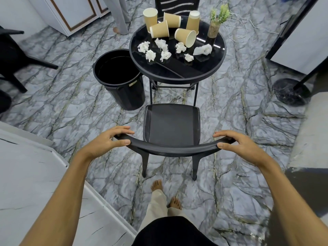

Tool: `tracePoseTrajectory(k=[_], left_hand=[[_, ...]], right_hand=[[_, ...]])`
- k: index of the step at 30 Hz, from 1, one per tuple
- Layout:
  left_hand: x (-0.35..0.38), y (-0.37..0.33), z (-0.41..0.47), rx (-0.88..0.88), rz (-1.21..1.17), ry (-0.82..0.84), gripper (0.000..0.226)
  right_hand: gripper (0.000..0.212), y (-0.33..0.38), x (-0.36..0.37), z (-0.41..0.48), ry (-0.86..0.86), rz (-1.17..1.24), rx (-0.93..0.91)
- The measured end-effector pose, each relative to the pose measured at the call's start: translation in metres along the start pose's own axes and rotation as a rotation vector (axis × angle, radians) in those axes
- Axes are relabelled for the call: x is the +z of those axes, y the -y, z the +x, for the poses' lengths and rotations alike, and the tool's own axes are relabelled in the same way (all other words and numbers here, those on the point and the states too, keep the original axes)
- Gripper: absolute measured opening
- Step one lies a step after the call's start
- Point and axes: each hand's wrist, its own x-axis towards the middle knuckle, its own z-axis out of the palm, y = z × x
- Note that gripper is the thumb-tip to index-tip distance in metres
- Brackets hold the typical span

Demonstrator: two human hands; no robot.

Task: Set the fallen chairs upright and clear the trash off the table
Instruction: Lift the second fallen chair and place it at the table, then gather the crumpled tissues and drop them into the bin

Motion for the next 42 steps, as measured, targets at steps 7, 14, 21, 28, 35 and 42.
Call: tracePoseTrajectory(k=[7, 14, 21, 28, 35, 42], left_hand=[[-0.005, -0.010, -0.002, -0.042, 0.132, 0.041, 0.051], [-0.032, 0.003, -0.005, -0.030, 0.273, -0.075, 0.050], [-0.083, 0.040, -0.012, -0.077, 0.437, -0.112, 0.055], [-0.150, 0.079, -0.013, -0.126, 0.514, -0.123, 0.055], [-0.203, 0.111, -0.007, -0.171, 0.577, -0.123, 0.055], [-0.236, 0.123, 0.019, -0.154, 0.629, -0.136, 0.055]], right_hand=[[0.037, 0.040, 0.030, 0.021, -0.004, -0.435, -0.161], [0.043, 0.091, 0.084, 0.071, 0.033, -0.622, -0.249], [0.048, 0.152, 0.148, 0.132, 0.149, -0.712, -0.253], [0.048, 0.209, 0.217, 0.197, 0.168, -0.742, -0.260], [0.049, 0.242, 0.262, 0.243, 0.151, -0.731, -0.218], [0.046, 0.251, 0.272, 0.286, 0.144, -0.733, -0.210]])
